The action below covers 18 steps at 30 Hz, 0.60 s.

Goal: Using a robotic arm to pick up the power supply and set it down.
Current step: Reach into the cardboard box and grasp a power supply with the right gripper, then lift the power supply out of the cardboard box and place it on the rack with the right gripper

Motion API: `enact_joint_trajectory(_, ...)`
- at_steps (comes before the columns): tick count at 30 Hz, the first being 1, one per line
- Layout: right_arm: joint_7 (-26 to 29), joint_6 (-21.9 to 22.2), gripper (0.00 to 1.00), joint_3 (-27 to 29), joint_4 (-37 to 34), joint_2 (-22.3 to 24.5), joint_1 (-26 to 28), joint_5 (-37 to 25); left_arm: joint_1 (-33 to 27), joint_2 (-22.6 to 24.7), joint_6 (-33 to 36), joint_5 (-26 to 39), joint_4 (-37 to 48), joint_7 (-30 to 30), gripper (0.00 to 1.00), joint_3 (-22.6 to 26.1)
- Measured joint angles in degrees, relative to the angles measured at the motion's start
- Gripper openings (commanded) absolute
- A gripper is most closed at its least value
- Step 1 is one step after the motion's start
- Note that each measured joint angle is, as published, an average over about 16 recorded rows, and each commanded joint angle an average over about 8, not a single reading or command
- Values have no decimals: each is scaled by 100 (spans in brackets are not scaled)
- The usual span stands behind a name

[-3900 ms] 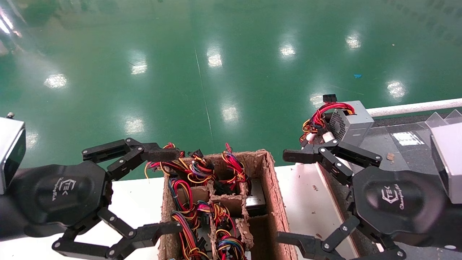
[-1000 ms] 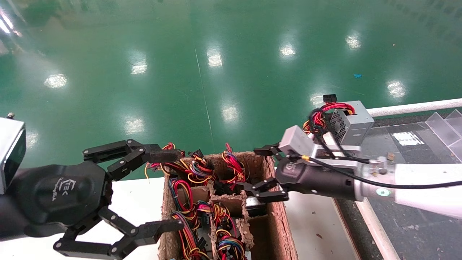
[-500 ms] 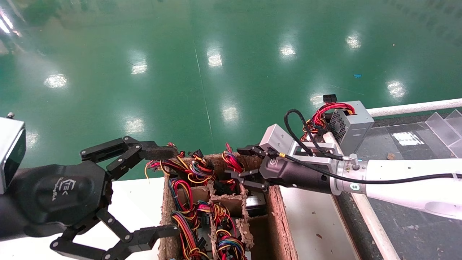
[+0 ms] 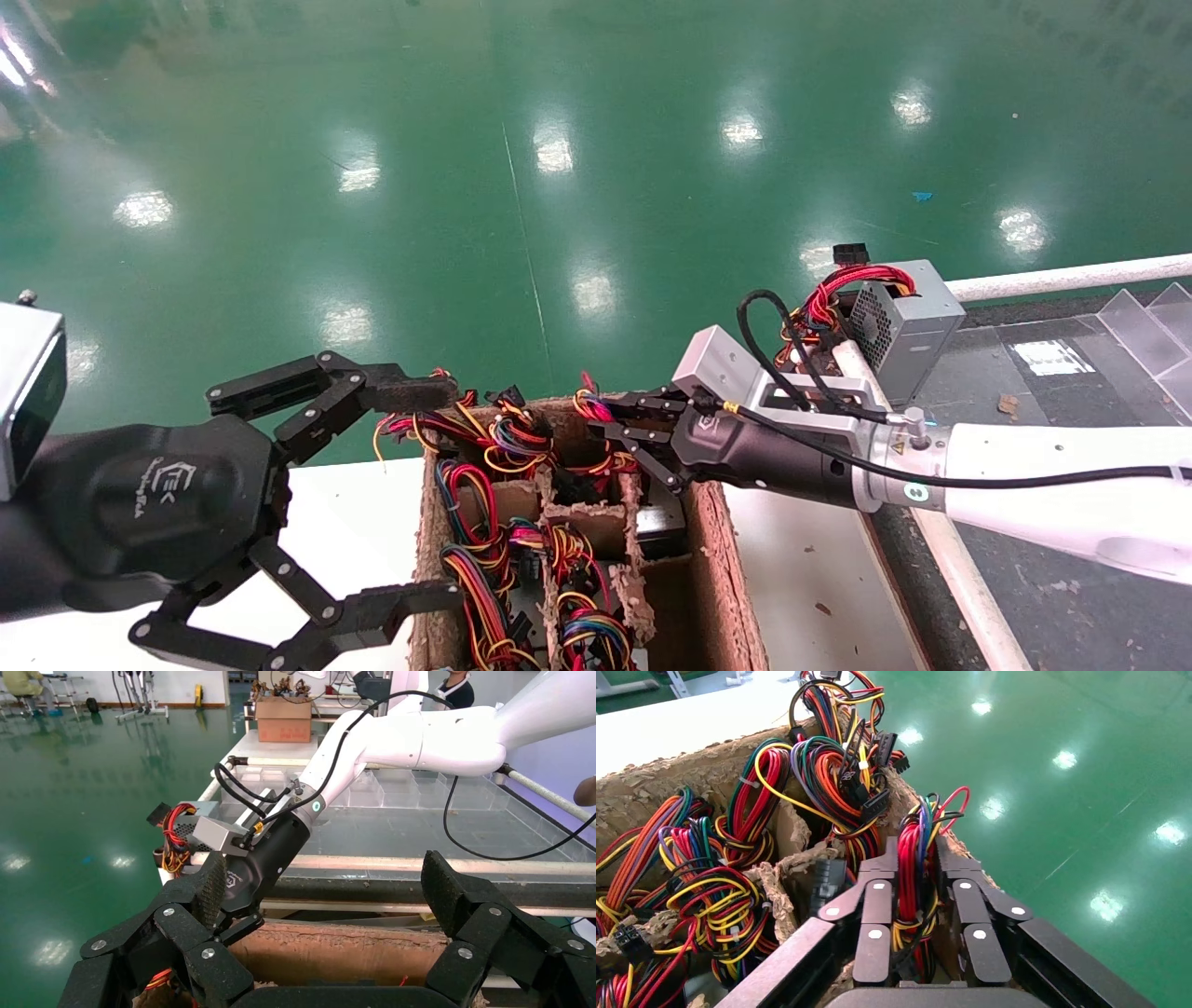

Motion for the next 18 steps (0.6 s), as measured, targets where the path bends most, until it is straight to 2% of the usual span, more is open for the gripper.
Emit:
enact_joint_trajectory(9,7,-7,0,401,478,332,-86,525,0,-1,-1,-1,0,1,100,1)
enact_joint_trajectory(18,159,-59,0,1215,1201,1064,-5,1469,-1,-1,-1,-2,0,1,100,3)
